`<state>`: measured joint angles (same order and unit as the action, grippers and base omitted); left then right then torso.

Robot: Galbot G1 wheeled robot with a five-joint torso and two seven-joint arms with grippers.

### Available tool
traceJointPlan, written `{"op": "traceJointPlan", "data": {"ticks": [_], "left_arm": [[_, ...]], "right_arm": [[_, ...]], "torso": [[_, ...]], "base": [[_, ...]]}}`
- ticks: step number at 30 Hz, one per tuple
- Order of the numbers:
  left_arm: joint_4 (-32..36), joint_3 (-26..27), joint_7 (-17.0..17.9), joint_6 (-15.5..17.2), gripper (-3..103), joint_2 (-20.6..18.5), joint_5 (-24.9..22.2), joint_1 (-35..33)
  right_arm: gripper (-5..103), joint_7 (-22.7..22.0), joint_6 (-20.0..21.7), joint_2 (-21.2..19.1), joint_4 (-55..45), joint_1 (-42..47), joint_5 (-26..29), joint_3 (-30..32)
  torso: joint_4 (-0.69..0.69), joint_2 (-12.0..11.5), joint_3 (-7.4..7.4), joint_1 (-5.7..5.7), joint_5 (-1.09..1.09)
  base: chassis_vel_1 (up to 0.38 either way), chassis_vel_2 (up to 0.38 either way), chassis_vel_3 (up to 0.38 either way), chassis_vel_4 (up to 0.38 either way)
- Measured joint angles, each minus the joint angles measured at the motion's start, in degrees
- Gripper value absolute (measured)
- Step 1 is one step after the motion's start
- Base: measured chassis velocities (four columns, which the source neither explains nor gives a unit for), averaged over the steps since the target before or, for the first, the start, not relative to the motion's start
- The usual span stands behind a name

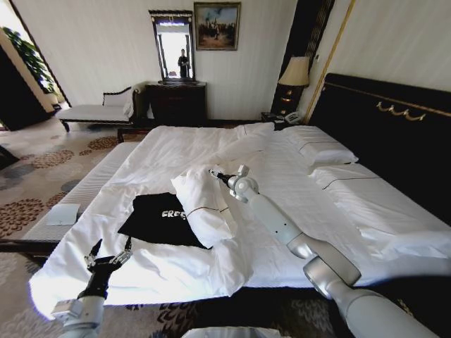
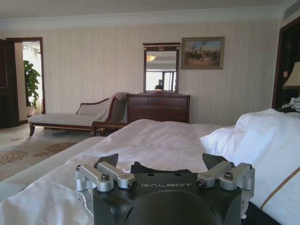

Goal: Fold the clothes on the bed.

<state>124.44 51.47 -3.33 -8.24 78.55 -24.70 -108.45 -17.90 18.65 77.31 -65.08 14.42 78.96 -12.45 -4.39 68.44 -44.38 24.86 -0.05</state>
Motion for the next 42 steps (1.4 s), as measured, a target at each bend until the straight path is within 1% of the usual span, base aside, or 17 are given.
{"op": "traceJointPlan", "data": {"ticks": [5,10,16,20,23,26,31,34,39,40,42], "left_arm": [[-0.59,0.19,0.03,-0.17,100,0.05,-0.12,-0.01],[-0.81,0.01,0.04,-0.25,100,0.42,0.00,0.09],[-0.85,0.09,0.05,-0.29,100,0.54,0.15,0.05],[-0.88,0.43,0.14,-0.41,100,0.53,0.21,-0.25],[-0.86,0.51,0.18,-0.46,100,0.50,0.31,-0.43],[-0.81,0.74,0.23,-0.58,100,0.31,0.45,-0.63],[-0.97,0.84,0.33,-0.59,100,0.19,0.54,-0.62],[-1.18,0.53,0.42,-0.64,100,0.45,1.11,-0.61],[-1.35,0.38,0.49,-0.81,100,0.75,1.45,-0.64],[-1.40,0.40,0.53,-0.84,100,0.80,1.46,-0.64],[-1.44,0.51,0.66,-0.88,100,0.89,1.48,-0.65]], "right_arm": [[100,1.66,-0.13,1.47,1.67,-1.62,0.08,-1.39],[100,3.01,-0.65,2.04,1.76,-2.31,0.80,-2.24],[100,3.45,-0.51,2.34,1.22,-2.68,2.60,-2.38],[100,3.91,1.97,1.88,0.16,-2.71,2.82,-4.43],[100,4.01,3.09,1.55,-0.01,-2.78,2.73,-6.01],[100,5.14,4.23,1.24,0.18,-3.48,2.40,-9.22],[100,6.01,4.45,1.94,1.22,-4.27,1.70,-10.91],[100,6.64,4.44,2.93,3.27,-4.88,-0.50,-12.92],[100,6.81,4.32,3.78,4.89,-5.11,-1.91,-14.23],[102,6.86,4.25,3.94,5.09,-5.11,-2.22,-14.34],[94,6.91,4.08,4.05,5.18,-5.11,-2.47,-14.37]], "torso": [[0.00,0.00,0.00,0.00,0.00],[-0.01,0.00,0.00,0.00,0.01],[-0.01,0.00,0.00,0.00,0.01],[-0.01,0.00,0.00,0.00,0.01],[-0.01,0.00,0.00,0.00,0.01],[-0.01,0.00,0.00,0.00,0.01],[-0.01,0.00,0.00,0.00,0.01],[-0.01,0.00,0.00,0.00,0.01],[-0.01,0.00,0.00,0.00,0.01],[-0.01,0.00,0.00,0.00,0.01],[-0.01,0.00,0.00,0.00,0.01]], "base": [[0.000,0.000,0.000,0.000],[0.000,0.000,0.000,0.000],[0.000,0.000,0.000,0.000],[0.000,0.000,0.000,0.000],[0.000,0.000,0.000,0.000],[0.000,0.000,0.000,0.000],[0.000,0.000,0.000,0.000],[0.000,0.000,0.000,0.000],[0.000,0.000,0.000,0.000],[0.000,0.000,0.000,0.000],[0.000,0.000,0.000,0.000]]}}
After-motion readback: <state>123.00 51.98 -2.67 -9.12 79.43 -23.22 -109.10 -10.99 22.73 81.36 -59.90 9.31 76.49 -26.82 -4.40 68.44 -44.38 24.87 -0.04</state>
